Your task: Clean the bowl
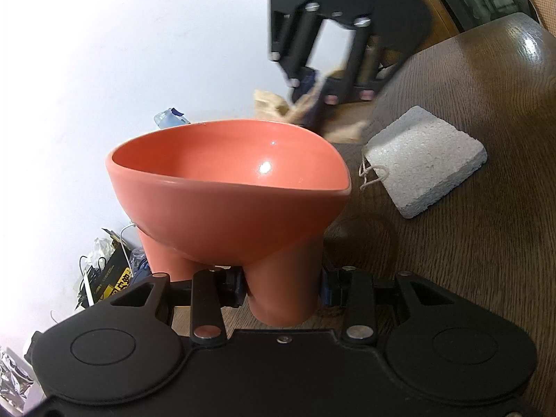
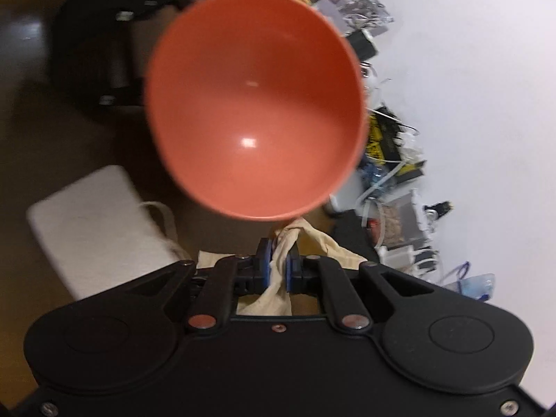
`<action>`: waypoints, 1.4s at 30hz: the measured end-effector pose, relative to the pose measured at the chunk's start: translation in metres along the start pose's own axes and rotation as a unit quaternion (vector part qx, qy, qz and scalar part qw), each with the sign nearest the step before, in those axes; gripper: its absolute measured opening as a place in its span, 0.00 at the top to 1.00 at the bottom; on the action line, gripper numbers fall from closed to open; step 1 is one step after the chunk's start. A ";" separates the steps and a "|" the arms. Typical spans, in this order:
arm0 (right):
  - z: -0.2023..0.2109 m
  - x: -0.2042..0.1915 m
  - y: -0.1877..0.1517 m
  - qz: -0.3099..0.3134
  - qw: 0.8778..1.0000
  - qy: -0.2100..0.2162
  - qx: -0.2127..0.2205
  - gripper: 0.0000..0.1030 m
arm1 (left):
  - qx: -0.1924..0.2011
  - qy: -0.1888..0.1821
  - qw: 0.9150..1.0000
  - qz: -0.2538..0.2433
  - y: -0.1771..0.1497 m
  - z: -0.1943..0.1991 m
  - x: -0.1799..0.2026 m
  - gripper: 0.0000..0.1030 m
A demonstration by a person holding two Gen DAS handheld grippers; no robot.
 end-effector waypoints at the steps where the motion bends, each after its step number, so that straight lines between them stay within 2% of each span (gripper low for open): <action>1: 0.003 -0.007 0.003 0.005 1.000 0.011 0.000 0.93 | 0.000 0.000 1.000 0.000 0.000 0.000 0.000 0.64; 7: 0.028 -0.046 0.036 0.050 0.996 0.067 0.026 0.93 | 0.000 0.001 1.000 -0.001 0.001 0.001 0.001 0.64; 11: 0.037 -0.055 0.065 0.065 0.993 0.081 0.061 0.93 | 0.001 0.003 1.000 -0.003 0.002 0.001 0.003 0.64; 18: 0.050 -0.050 0.120 0.100 0.984 0.064 0.131 0.93 | 0.001 0.003 1.000 -0.003 0.004 0.001 0.006 0.64; 21: 0.055 -0.022 0.140 0.107 0.982 0.024 0.154 0.93 | 0.001 0.003 1.000 -0.003 0.004 0.002 0.007 0.64; 26: 0.045 0.025 0.151 0.091 0.982 -0.032 0.161 0.93 | 0.002 0.003 1.000 -0.004 0.006 0.002 0.009 0.64; 29: 0.034 0.048 0.142 0.080 0.985 -0.050 0.146 0.93 | 0.003 0.005 1.000 -0.006 0.007 0.002 0.011 0.64; 35: 0.007 0.076 0.097 0.043 0.991 -0.079 0.095 0.93 | 0.002 0.004 1.000 -0.004 0.001 0.004 0.008 0.64; 38: 0.000 0.079 0.069 0.028 0.994 -0.083 0.067 0.93 | 0.002 0.004 1.000 -0.003 -0.001 0.003 0.000 0.64; 42: -0.004 0.073 0.037 0.011 0.997 -0.069 0.031 0.93 | 0.002 0.002 1.000 -0.002 0.000 0.000 0.002 0.64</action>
Point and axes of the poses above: each gripper's, at about its wrist camera, not at the fingertips, and z roughly against the way its jaws point, x to its right, y to its top, the point moved 8 cm from there along -z, roughly the way its jaws point, and after that the axes turned 3 degrees about x, right-handed, at the moved point
